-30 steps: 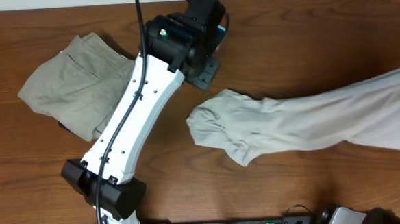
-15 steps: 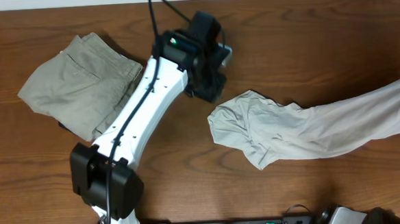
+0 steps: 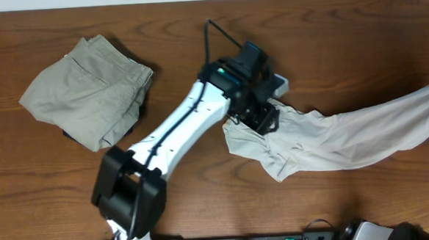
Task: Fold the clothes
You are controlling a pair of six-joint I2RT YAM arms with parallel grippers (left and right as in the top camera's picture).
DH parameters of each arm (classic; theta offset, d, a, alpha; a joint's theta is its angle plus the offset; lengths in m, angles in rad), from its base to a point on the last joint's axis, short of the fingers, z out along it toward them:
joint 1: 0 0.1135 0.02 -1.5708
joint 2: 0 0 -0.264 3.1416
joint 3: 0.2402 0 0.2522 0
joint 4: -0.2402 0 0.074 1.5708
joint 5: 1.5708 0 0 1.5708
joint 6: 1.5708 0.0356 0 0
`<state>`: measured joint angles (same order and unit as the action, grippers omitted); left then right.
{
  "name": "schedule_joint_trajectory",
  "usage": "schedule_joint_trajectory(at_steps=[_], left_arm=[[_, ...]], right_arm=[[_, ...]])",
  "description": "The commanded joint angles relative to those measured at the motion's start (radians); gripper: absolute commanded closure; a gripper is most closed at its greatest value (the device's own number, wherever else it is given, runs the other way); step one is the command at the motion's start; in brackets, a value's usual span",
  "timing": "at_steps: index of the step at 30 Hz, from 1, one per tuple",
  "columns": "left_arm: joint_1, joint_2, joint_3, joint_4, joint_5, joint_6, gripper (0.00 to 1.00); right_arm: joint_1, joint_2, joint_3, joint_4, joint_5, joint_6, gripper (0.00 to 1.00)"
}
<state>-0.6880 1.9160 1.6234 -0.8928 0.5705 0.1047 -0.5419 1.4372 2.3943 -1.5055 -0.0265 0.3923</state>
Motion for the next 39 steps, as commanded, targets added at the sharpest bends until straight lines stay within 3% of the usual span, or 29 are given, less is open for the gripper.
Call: schedule_joint_trajectory(at_steps=[1, 16, 18, 22, 24, 27, 33, 39], left_arm=[[-0.005, 0.080, -0.007, 0.012, 0.005, 0.013, 0.44], [-0.035, 0.182, -0.007, 0.104, 0.006, 0.013, 0.45], [-0.049, 0.182, -0.007, 0.117, 0.006, 0.014, 0.56], [-0.066, 0.181, -0.004, 0.126, 0.001, 0.014, 0.88], [-0.061, 0.167, 0.015, 0.098, -0.020, 0.014, 0.94], [-0.044, 0.116, 0.085, 0.005, -0.125, 0.013, 0.94], [-0.031, -0.094, 0.214, -0.127, -0.495, 0.014, 0.94], [-0.031, -0.285, 0.222, -0.129, -0.572, 0.044, 0.94]], right_arm=[[-0.012, -0.004, 0.007, 0.001, -0.008, -0.015, 0.99], [-0.012, -0.004, 0.006, -0.003, -0.008, -0.015, 0.99], [-0.012, -0.004, 0.006, -0.003, -0.008, -0.015, 0.99], [-0.012, -0.004, 0.006, -0.003, -0.008, -0.015, 0.99], [-0.012, -0.005, 0.006, -0.003, -0.008, -0.015, 0.99], [-0.012, -0.005, 0.006, -0.003, -0.008, -0.015, 0.99], [-0.012, -0.004, 0.006, -0.003, -0.007, -0.015, 0.99], [-0.012, -0.004, 0.006, -0.003, -0.007, -0.015, 0.99]])
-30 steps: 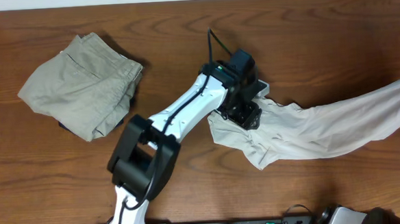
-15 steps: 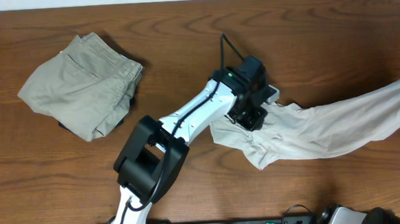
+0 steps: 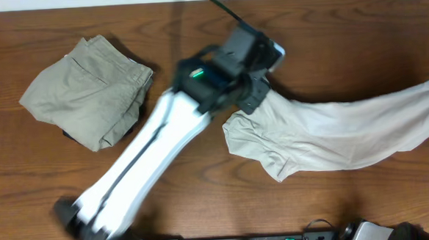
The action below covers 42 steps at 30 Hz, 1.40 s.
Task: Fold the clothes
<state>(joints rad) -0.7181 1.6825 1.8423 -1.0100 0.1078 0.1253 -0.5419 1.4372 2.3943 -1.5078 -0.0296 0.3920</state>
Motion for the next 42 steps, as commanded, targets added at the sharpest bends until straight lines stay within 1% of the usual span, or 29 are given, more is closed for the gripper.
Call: schedule_joint_trajectory(at_steps=[1, 5, 10, 18, 25, 28, 32, 35, 39, 40, 42], left_arm=[[0.000, -0.072, 0.003, -0.011, -0.130, 0.024, 0.94], [0.000, -0.152, 0.003, 0.003, -0.253, 0.024, 0.94], [0.000, -0.219, 0.003, 0.008, -0.322, 0.050, 0.94], [0.000, -0.294, 0.004, 0.022, -0.583, 0.050, 0.94], [0.000, -0.360, 0.082, 0.090, -0.727, 0.050, 0.94], [0.000, -0.387, 0.156, 0.122, -0.733, 0.066, 0.94], [0.000, -0.411, 0.285, 0.114, -0.734, 0.106, 0.94], [0.000, -0.428, 0.393, 0.072, -0.732, 0.107, 0.93], [0.000, -0.444, 0.507, 0.004, -0.718, 0.115, 0.94], [0.000, -0.444, 0.526, -0.015, -0.703, 0.122, 0.94], [0.000, -0.444, 0.545, -0.056, -0.628, 0.150, 0.94]], right_arm=[[-0.012, -0.004, 0.006, 0.000, -0.004, -0.015, 0.99], [-0.012, -0.004, 0.006, -0.001, -0.004, -0.015, 0.99], [-0.012, -0.004, 0.006, -0.004, -0.004, -0.015, 0.99], [-0.012, -0.005, 0.006, -0.003, 0.003, -0.015, 0.99], [-0.012, -0.005, 0.006, -0.004, 0.003, -0.015, 0.99], [-0.013, -0.006, 0.007, -0.005, 0.003, -0.015, 0.99], [-0.013, -0.024, 0.007, -0.007, 0.042, -0.015, 0.99], [-0.015, -0.052, 0.007, -0.007, 0.091, -0.011, 0.99], [-0.015, -0.078, 0.007, -0.003, 0.093, -0.003, 0.99], [-0.015, -0.078, 0.007, -0.003, 0.094, 0.005, 0.99], [-0.015, -0.076, 0.007, -0.005, 0.093, 0.005, 0.99]])
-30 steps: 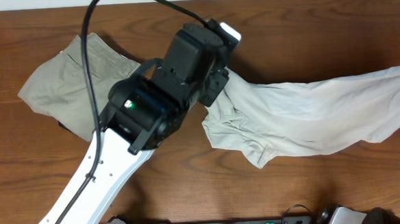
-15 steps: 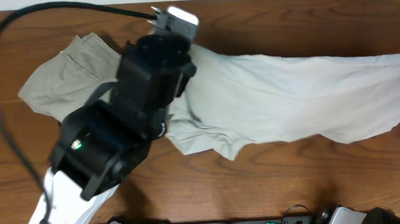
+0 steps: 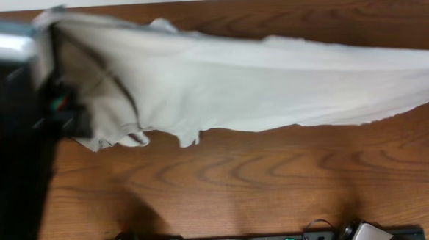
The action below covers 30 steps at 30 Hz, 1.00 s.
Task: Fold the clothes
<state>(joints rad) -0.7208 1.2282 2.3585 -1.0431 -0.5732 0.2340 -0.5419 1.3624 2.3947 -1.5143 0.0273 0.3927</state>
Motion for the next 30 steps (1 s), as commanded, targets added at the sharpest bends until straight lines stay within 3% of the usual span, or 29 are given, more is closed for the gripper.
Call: schedule_joint_trajectory(at_steps=[1, 16, 24, 30], left_arm=[[0.002, 0.009, 0.029, -0.029, 0.072, 0.042, 0.94], [0.003, 0.022, 0.029, -0.136, 0.085, 0.047, 0.94], [0.043, 0.179, 0.028, -0.182, 0.040, 0.021, 0.94], [0.108, 0.291, 0.028, -0.150, 0.110, -0.044, 0.94]], right_arm=[[-0.015, 0.002, 0.006, 0.000, 0.036, 0.003, 0.99], [-0.015, 0.012, 0.006, -0.055, 0.070, 0.003, 0.99], [-0.015, 0.082, 0.004, -0.131, 0.076, 0.002, 0.99], [-0.013, 0.134, 0.005, -0.032, -0.127, -0.127, 0.99]])
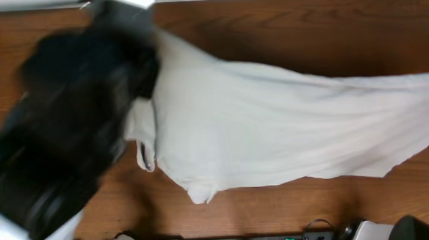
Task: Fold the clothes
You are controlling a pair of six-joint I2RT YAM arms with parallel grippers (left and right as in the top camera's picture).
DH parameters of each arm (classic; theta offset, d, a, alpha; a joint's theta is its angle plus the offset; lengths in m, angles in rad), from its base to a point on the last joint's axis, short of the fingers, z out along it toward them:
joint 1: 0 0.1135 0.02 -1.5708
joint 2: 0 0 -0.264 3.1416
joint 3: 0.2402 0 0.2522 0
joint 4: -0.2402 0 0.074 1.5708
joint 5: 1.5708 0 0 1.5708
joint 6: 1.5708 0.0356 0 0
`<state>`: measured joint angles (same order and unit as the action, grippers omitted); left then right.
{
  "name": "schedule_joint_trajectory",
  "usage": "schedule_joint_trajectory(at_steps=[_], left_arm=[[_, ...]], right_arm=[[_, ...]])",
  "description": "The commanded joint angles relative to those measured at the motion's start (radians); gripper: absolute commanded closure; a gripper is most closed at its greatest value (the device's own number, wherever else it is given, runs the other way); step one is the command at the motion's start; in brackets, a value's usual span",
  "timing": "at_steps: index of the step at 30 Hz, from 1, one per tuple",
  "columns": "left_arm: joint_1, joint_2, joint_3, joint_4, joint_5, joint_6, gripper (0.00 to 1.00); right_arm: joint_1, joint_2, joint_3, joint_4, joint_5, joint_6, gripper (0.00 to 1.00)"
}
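Note:
A large white garment (pixel 273 124) hangs spread in the air across the overhead view, from the upper left out past the right edge. My left arm (pixel 69 150) fills the left side, close to the camera and blurred. My left gripper (pixel 143 71) is at the garment's upper left end, where the cloth hangs from it; its fingers are too blurred to make out. A loose flap dangles near the bottom middle. The folded khaki garment is hidden behind the arm. My right gripper is out of view.
The brown wooden table (pixel 305 27) shows above and below the cloth. A black rail with green parts runs along the front edge. A dark part of the right arm's base (pixel 415 231) sits at the bottom right corner.
My left arm has shifted right and toward the middle with the garment. The cloth's held end now sits near the top left of centre, and the sheet hangs lower across the table.
My left gripper was down on the left end of the white garment lying crumpled at the table's right, with folded khaki shorts at the left. Then it pulled that end up and back. Then the garment was lifted and stretched across the whole view, as it is now.

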<state>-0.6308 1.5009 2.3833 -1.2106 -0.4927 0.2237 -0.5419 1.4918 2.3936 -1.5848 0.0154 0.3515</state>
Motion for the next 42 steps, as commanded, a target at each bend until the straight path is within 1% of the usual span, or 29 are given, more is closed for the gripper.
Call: schedule_joint_trajectory(at_steps=[1, 5, 8, 12, 17, 23, 28, 32, 33, 35, 38, 42], left_arm=[[0.018, 0.022, 0.003, 0.024, 0.042, -0.031, 0.94], [-0.002, -0.011, 0.004, 0.024, 0.045, 0.005, 0.94], [-0.019, -0.068, 0.004, 0.031, 0.068, 0.023, 0.94], [-0.038, -0.153, 0.004, 0.029, 0.171, 0.042, 0.94], [-0.043, -0.231, 0.004, -0.002, 0.232, 0.041, 0.94], [-0.043, -0.239, 0.003, -0.040, 0.237, 0.038, 0.94], [-0.036, -0.168, 0.003, -0.035, 0.110, 0.038, 0.94], [0.030, -0.046, 0.003, -0.009, 0.099, 0.038, 0.94], [0.045, -0.018, 0.003, -0.003, 0.100, 0.037, 0.95], [0.088, 0.060, 0.003, 0.007, 0.127, 0.037, 0.94], [0.152, 0.183, 0.003, 0.034, 0.220, 0.037, 0.94], [0.226, 0.355, 0.003, 0.128, 0.335, 0.038, 0.94]], right_arm=[[-0.013, 0.004, 0.006, 0.065, -0.138, -0.092, 0.99], [-0.017, -0.026, 0.011, 0.154, -0.126, -0.091, 0.99], [-0.018, -0.060, 0.011, 0.180, -0.099, -0.088, 0.99], [-0.018, -0.111, 0.011, 0.159, -0.027, -0.063, 0.99], [-0.018, -0.181, 0.011, 0.109, 0.089, -0.033, 0.99], [-0.018, -0.218, 0.011, 0.092, 0.105, -0.030, 0.99], [-0.018, -0.179, 0.010, 0.047, 0.108, -0.030, 0.99], [-0.018, -0.093, 0.010, 0.025, 0.101, -0.023, 0.99], [-0.018, -0.075, 0.010, 0.025, 0.086, -0.023, 0.99], [-0.018, -0.021, 0.010, 0.029, 0.035, -0.023, 0.99], [-0.015, 0.070, 0.010, 0.047, -0.039, -0.023, 0.99], [0.003, 0.209, 0.010, 0.093, -0.100, -0.023, 0.99]])
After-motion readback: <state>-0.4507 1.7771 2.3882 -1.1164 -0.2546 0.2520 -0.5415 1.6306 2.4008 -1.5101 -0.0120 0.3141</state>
